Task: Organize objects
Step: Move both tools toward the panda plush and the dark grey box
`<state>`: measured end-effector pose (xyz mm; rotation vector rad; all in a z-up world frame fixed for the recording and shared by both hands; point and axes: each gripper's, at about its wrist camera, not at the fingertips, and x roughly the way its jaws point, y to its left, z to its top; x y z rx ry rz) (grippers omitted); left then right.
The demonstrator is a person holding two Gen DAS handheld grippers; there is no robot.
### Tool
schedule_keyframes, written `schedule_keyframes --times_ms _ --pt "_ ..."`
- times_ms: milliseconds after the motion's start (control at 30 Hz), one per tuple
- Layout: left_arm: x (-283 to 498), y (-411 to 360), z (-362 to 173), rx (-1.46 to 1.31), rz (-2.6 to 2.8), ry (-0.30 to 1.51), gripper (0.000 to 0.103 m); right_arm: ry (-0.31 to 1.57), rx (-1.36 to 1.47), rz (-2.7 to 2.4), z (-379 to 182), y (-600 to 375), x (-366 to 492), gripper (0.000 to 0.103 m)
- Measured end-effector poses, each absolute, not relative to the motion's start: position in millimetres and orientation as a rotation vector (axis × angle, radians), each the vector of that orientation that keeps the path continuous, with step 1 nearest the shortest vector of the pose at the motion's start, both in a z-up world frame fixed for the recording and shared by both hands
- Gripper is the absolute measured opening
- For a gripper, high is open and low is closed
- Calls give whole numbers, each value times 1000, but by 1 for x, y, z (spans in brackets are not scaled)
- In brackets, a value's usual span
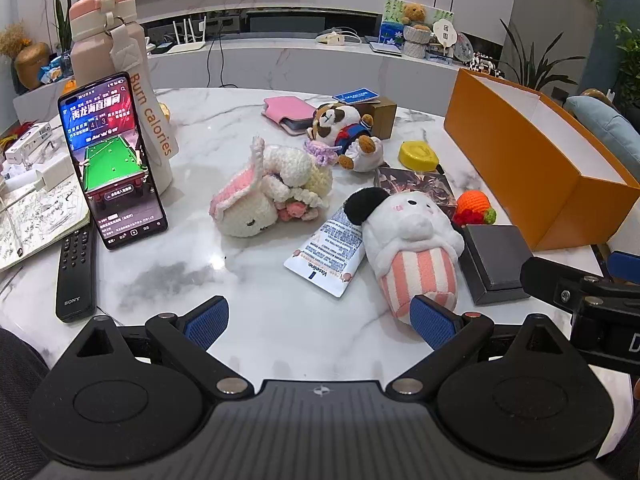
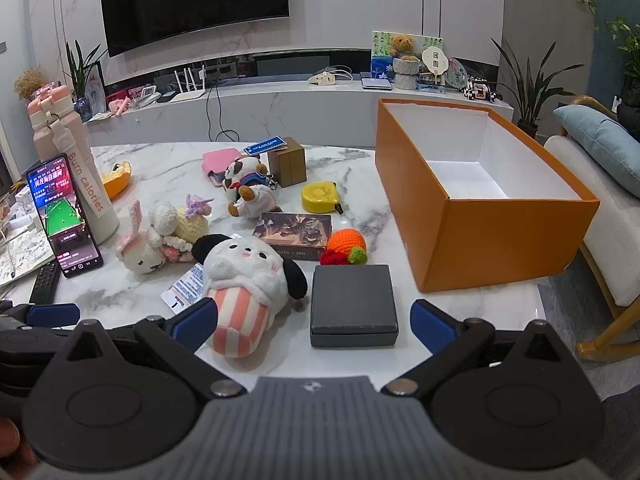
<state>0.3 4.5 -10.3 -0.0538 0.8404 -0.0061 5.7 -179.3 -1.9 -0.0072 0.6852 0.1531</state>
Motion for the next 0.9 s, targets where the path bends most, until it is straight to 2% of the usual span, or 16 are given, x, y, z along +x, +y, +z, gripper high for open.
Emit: schedule_keyframes --times_ms 600,900 --pt "4 -2 -12 -48 -21 845 103 689 4 148 -4 -184 8 102" --pt "18 -28 -13 -31 -143 798 103 678 51 82 -4 -217 18 102"
